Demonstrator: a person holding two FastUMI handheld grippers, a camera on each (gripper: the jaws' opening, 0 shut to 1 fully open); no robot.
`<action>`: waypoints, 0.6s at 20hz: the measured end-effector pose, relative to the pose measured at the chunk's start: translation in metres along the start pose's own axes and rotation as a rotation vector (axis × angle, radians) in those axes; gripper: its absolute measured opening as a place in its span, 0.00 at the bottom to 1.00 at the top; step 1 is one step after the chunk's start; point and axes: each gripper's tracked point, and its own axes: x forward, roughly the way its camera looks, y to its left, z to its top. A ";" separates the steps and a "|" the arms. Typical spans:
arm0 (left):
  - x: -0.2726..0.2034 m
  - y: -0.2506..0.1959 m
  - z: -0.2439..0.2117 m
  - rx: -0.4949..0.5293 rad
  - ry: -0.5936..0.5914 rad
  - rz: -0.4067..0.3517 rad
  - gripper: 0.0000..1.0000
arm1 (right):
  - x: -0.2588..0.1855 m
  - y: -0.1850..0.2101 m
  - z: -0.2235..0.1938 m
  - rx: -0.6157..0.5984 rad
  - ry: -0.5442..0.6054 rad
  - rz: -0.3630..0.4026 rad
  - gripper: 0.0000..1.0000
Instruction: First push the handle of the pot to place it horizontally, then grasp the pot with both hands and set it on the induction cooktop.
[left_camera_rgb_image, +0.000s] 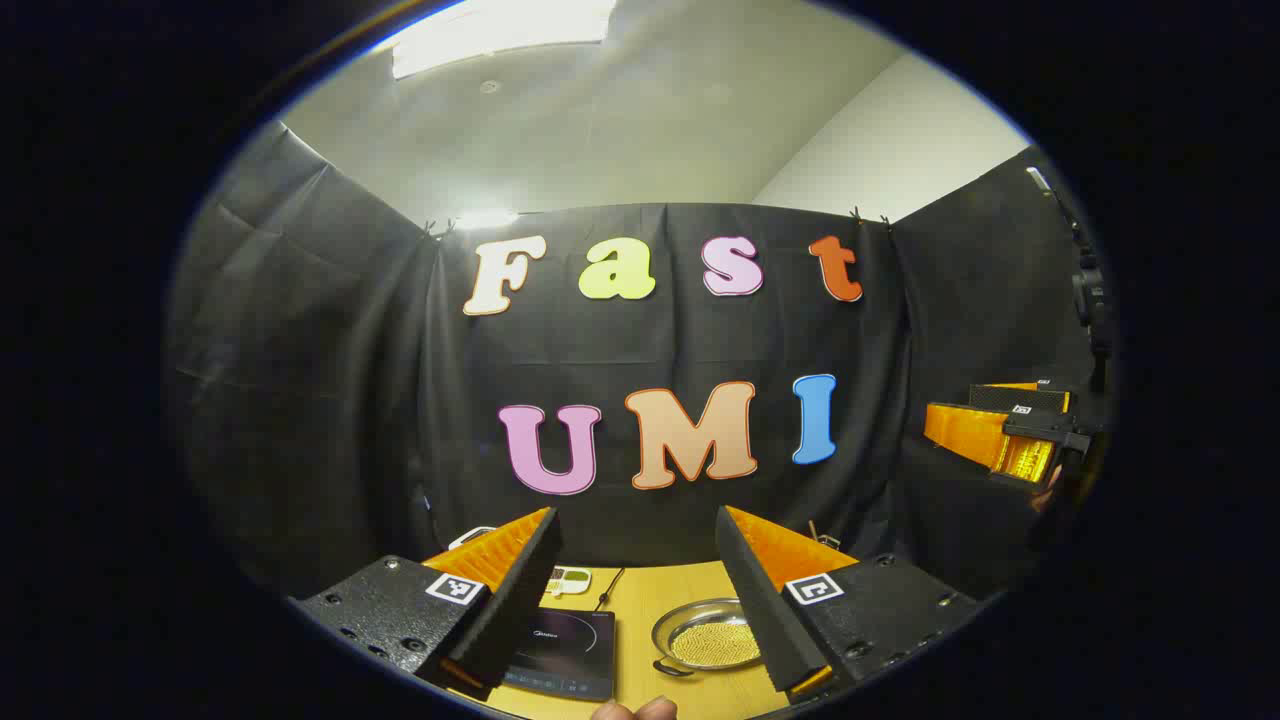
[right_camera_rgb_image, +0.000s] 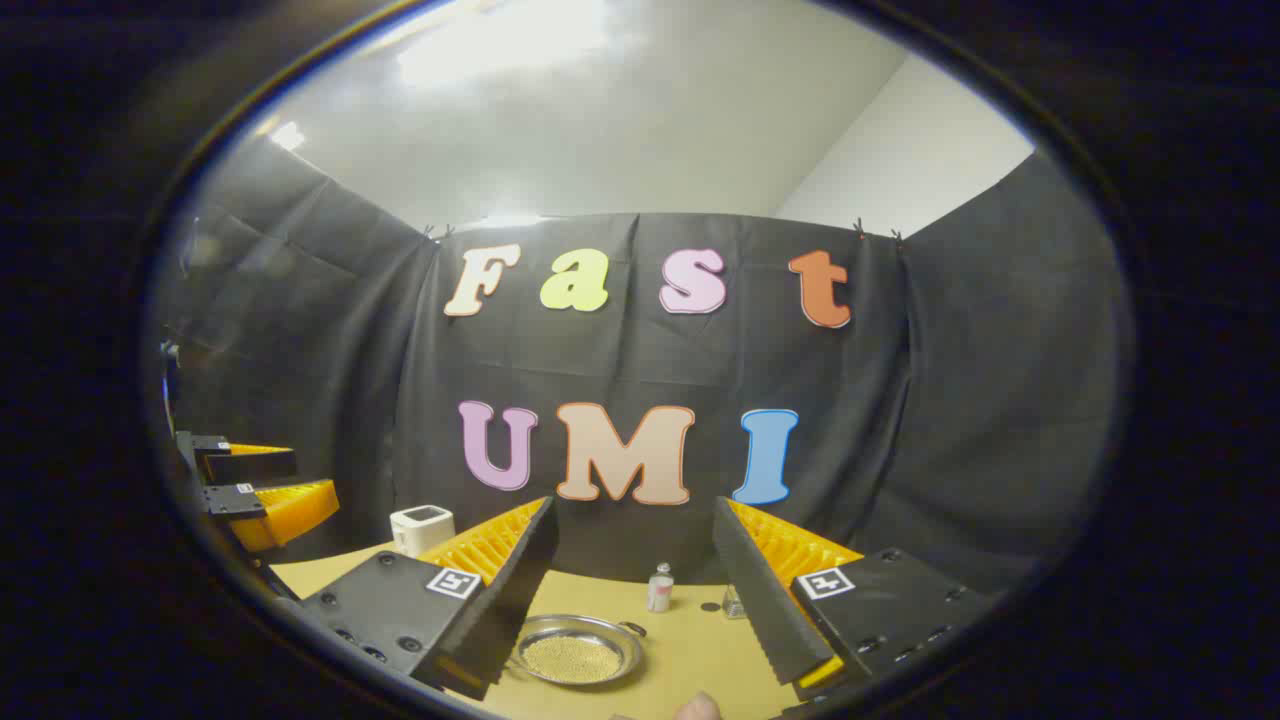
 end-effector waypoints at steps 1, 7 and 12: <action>0.000 0.003 -0.001 0.004 0.003 0.001 0.94 | 0.000 0.001 -0.001 0.003 0.008 0.001 0.99; 0.001 0.017 -0.009 0.003 0.011 0.003 0.90 | 0.001 0.001 -0.004 0.008 0.029 0.002 0.99; 0.007 0.033 -0.011 0.006 0.005 -0.001 0.90 | 0.003 0.002 -0.006 -0.002 0.044 -0.012 0.99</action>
